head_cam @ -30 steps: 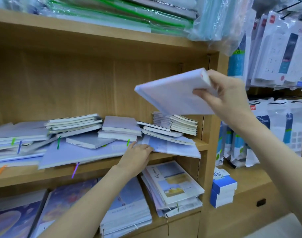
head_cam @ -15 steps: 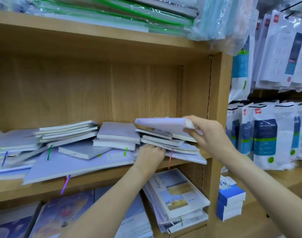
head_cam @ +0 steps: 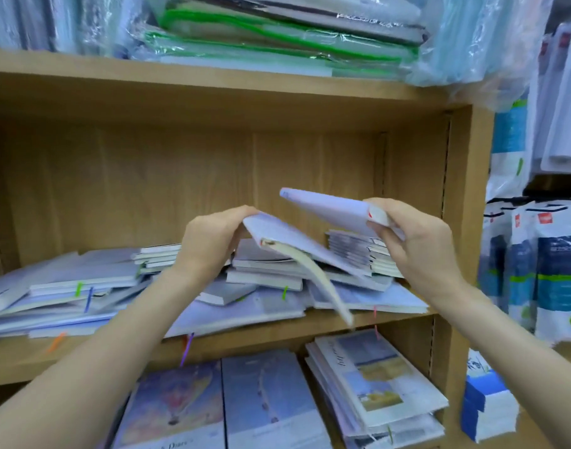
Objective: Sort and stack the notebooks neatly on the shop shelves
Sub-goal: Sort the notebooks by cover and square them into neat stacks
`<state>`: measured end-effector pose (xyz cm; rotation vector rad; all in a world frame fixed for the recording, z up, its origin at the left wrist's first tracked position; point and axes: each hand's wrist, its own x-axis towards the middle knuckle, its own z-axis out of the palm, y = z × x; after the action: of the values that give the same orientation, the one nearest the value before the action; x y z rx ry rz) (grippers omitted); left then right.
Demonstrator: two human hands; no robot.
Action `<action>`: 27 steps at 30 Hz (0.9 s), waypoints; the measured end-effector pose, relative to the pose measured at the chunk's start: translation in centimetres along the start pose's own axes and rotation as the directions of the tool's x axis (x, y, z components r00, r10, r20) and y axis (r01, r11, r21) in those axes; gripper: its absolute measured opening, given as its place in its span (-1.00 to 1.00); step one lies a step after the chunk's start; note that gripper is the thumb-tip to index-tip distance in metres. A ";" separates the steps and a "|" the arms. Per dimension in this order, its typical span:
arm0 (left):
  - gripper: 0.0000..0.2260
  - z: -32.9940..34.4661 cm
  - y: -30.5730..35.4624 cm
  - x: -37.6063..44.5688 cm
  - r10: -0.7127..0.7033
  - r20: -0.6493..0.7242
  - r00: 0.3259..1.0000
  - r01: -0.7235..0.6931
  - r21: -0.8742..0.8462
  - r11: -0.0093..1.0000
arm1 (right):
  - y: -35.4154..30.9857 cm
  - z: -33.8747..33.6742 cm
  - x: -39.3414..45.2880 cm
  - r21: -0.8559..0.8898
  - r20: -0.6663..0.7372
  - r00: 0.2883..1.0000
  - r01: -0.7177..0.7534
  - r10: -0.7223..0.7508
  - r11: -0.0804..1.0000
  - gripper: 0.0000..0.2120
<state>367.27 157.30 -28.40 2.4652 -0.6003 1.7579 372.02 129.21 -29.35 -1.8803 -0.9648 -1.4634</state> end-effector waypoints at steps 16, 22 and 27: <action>-0.64 1.6 -6.3 1.0 -0.374 0.547 0.749 0.371 0.121 0.921 | 1.5 7.9 0.6 0.135 0.414 0.881 -0.309 0.229 0.942 -0.77; -0.63 0.6 -3.5 -3.2 -0.097 0.631 0.770 0.178 -0.066 0.982 | -0.5 9.0 0.4 0.078 0.370 0.899 -0.280 0.233 0.957 -0.75; -0.68 1.5 -2.8 -3.5 0.092 0.404 0.910 -0.159 0.134 0.978 | -2.1 10.7 0.3 0.164 0.305 0.943 -0.186 0.129 0.969 -0.78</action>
<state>368.57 160.46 -31.69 2.9947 -0.6768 1.3940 376.40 138.87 -31.67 -2.0132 -1.0202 -0.9790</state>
